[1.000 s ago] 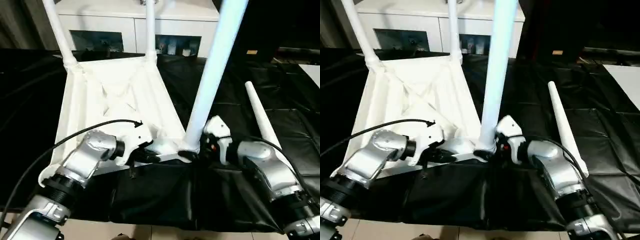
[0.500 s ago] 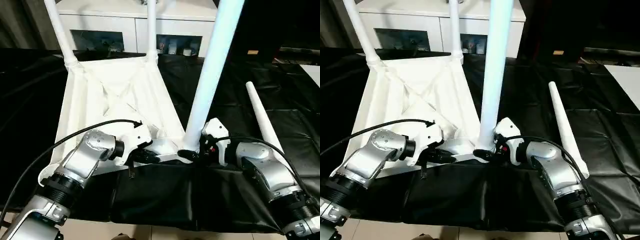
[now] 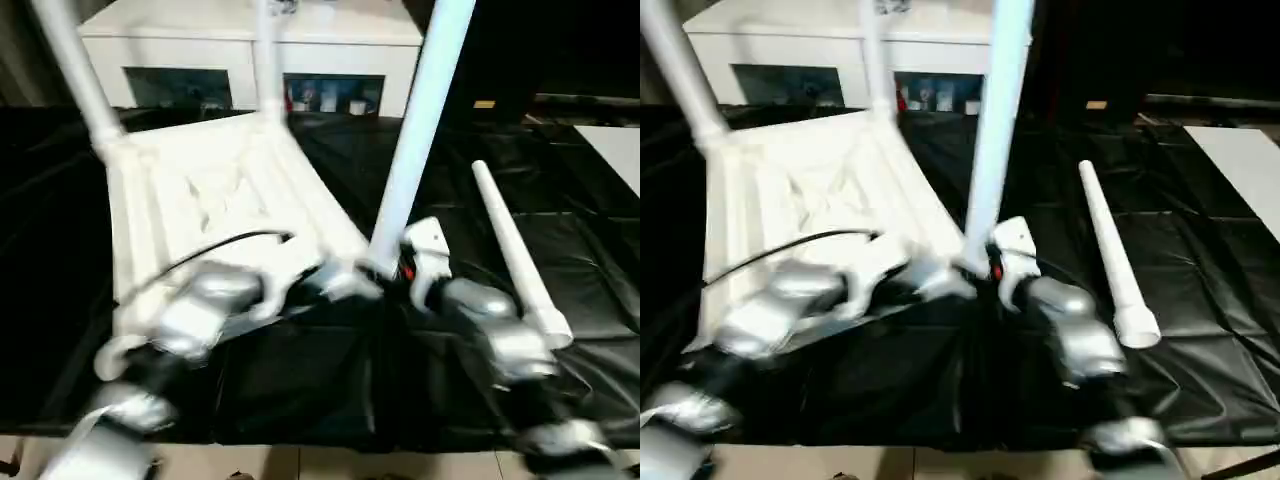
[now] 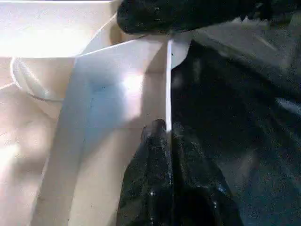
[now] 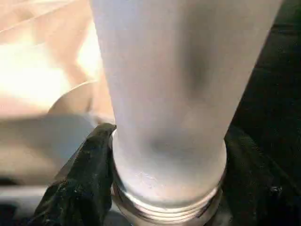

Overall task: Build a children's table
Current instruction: Rotate leg to tighten

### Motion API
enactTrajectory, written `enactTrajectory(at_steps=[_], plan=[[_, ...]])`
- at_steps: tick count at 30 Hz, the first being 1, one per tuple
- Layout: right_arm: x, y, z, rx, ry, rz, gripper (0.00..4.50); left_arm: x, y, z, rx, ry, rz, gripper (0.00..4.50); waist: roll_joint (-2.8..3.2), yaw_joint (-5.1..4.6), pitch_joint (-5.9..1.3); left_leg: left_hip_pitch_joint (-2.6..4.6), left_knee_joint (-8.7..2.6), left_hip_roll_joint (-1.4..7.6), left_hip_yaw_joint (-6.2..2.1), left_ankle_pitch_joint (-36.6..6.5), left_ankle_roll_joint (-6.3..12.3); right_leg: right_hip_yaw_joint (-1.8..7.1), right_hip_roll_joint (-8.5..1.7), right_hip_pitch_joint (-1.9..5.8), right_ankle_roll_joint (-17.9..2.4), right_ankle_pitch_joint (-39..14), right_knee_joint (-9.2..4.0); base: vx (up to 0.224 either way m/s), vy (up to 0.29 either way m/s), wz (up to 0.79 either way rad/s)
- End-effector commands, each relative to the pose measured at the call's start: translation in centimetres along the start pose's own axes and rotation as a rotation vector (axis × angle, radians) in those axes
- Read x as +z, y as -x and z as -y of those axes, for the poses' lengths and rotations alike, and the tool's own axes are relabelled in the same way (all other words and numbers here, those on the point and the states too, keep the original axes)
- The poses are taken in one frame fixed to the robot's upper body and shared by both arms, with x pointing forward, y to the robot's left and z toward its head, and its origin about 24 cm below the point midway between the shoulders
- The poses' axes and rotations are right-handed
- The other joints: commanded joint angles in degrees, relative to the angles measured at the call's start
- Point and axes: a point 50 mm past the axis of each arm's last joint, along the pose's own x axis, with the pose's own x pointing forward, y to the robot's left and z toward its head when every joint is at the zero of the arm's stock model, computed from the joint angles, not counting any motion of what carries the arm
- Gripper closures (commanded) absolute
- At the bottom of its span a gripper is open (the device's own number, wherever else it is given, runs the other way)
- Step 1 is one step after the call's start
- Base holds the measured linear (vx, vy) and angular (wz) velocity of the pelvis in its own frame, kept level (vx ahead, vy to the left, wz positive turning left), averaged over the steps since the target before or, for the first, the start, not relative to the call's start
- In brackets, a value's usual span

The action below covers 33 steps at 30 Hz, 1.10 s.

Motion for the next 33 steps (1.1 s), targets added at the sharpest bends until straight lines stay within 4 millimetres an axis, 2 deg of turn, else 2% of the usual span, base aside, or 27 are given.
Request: enactTrajectory(at_steps=[1, 2, 4, 9, 10, 13, 14, 16, 17, 23, 24, 28, 31, 33], plan=[[-2.1, 0.0, 1.0, -0.165, -0.084, -0.077, 1.77, 1.0, 0.3, -1.5, 0.146, 0.061, 0.066, 4.50, 0.00, 0.02, -3.56, 1.00, -4.52, 2.93, -1.71, -12.11, -0.58, 2.52, -3.89, 2.09, -11.31, -16.70, -4.63, 0.000, 0.000, 0.00], [-2.5, -0.4, 0.2, -0.235, -0.113, -0.086, 1.77, 1.5, -0.2, -1.6, 0.201, 0.068, 0.074, 4.50, 0.08, -0.08, -3.56, 1.07, -4.48, 2.86, -1.62, -12.03, -0.79, 2.54, -3.78, 1.84, -11.53, -15.73, -4.70, 0.000, 0.000, 0.00], [-2.6, -0.7, -0.5, -0.272, -0.124, -0.087, 1.77, 1.8, -0.6, -1.6, 0.218, 0.070, 0.075, 4.50, 0.06, 0.07, -3.69, 1.06, -4.52, 2.78, -1.58, -11.85, -0.62, 2.51, -3.73, 1.85, -11.43, -14.32, -4.49, 0.000, 0.000, 0.00], [-1.3, -1.3, -2.6, -0.132, -0.103, -0.015, 1.77, 1.8, -0.5, -1.2, 0.181, 0.064, 0.080, 4.50, 0.01, 0.21, -3.75, 0.61, -4.59, 2.83, -1.65, -10.47, 0.88, 2.43, -3.76, 2.44, -11.46, -10.33, -4.02, 0.000, 0.000, 0.00], [-1.0, -1.2, -2.5, -0.121, -0.110, 0.009, 1.21, 1.6, -0.4, -1.3, 0.177, 0.057, 0.079, 4.50, -0.04, 0.23, -3.77, 0.52, -4.55, 2.85, -1.64, -10.44, 1.23, 2.43, -3.85, 2.56, -11.61, -10.07, -4.00, 0.000, 0.000, 0.00], [-0.1, -0.9, -1.8, -0.111, -0.092, 0.056, 1.01, 1.2, 0.1, -1.4, 0.165, 0.043, 0.073, 4.50, -0.12, 0.23, -3.69, 0.34, -4.57, 2.83, -1.66, -10.42, 2.04, 2.42, -3.97, 2.71, -11.68, -10.85, -4.14, 0.000, 0.000, 0.00], [0.2, -0.8, -1.5, -0.110, -0.078, 0.072, 0.87, 1.0, 0.3, -1.5, 0.157, 0.038, 0.070, 4.50, -0.23, -0.12, -3.81, -0.30, -4.65, 2.79, -1.93, -8.91, 2.16, 2.31, -4.00, 3.31, -11.48, -10.02, -3.78, 0.000, 0.000, 0.00], [0.5, -0.6, -1.2, -0.096, -0.063, 0.076, 0.64, 0.8, 0.5, -1.5, 0.152, 0.031, 0.064, 4.50, -0.21, -0.33, -3.80, -0.32, -4.68, 2.82, -1.96, -8.51, 2.21, 2.16, -3.92, 3.23, -11.40, -10.21, -3.84, 0.000, 0.000, 0.00], [0.9, -0.2, -0.6, -0.067, -0.031, 0.070, 0.64, 0.5, 0.9, -1.5, 0.135, 0.019, 0.056, 4.50, -0.36, -0.37, -3.87, 0.17, -4.40, 2.89, -1.79, -8.41, 2.61, 2.28, -3.84, 2.93, -12.13, -9.46, -3.83, 0.000, 0.000, 0.00], [1.9, 2.6, 1.3, 0.290, 0.163, 0.069, 0.64, -1.2, 2.6, -0.9, -0.022, -0.027, 0.022, 4.50, 0.06, 0.18, -3.82, 0.35, -4.15, 3.20, -1.55, -7.26, 4.97, 2.39, -3.76, 2.88, -13.97, -5.71, -3.44, 0.000, 0.000, 0.00], [1.9, 2.6, 1.3, 0.290, 0.163, 0.069, 0.64, -1.2, 2.6, -0.9, -0.022, -0.027, 0.022, 4.50, 0.01, 0.28, -3.80, 0.41, -4.13, 3.25, -1.52, -7.43, 4.96, 2.40, -3.78, 2.86, -14.12, -5.73, -3.45, 0.000, 0.000, 0.00], [0.8, 4.6, 1.4, 0.542, 0.263, -0.023, 0.64, -1.7, 3.7, 0.2, -0.191, -0.106, 0.024, 4.50, 0.02, 0.37, -3.64, 0.47, -4.28, 3.36, -1.60, -9.30, 4.59, 2.37, -3.83, 2.83, -14.74, -7.85, -3.63, 0.000, 0.000, 0.00], [0.4, 5.0, 1.7, 0.616, 0.298, -0.077, 0.64, -1.9, 4.2, 1.1, -0.316, -0.133, 0.010, 4.50, -0.08, 0.35, -3.54, 0.56, -4.36, 3.48, -1.59, -9.92, 4.07, 2.43, -3.92, 2.65, -15.01, -9.22, -3.71, 0.000, 0.000, 0.00], [0.4, 5.0, 1.8, 0.623, 0.301, -0.081, 0.64, -1.9, 4.3, 1.2, -0.326, -0.138, 0.000, 4.50, -0.06, 0.43, -3.46, 0.72, -4.38, 3.50, -1.49, -10.33, 3.71, 2.51, -3.90, 2.42, -15.00, -10.18, -3.84, 0.000, 0.000, 0.00]])
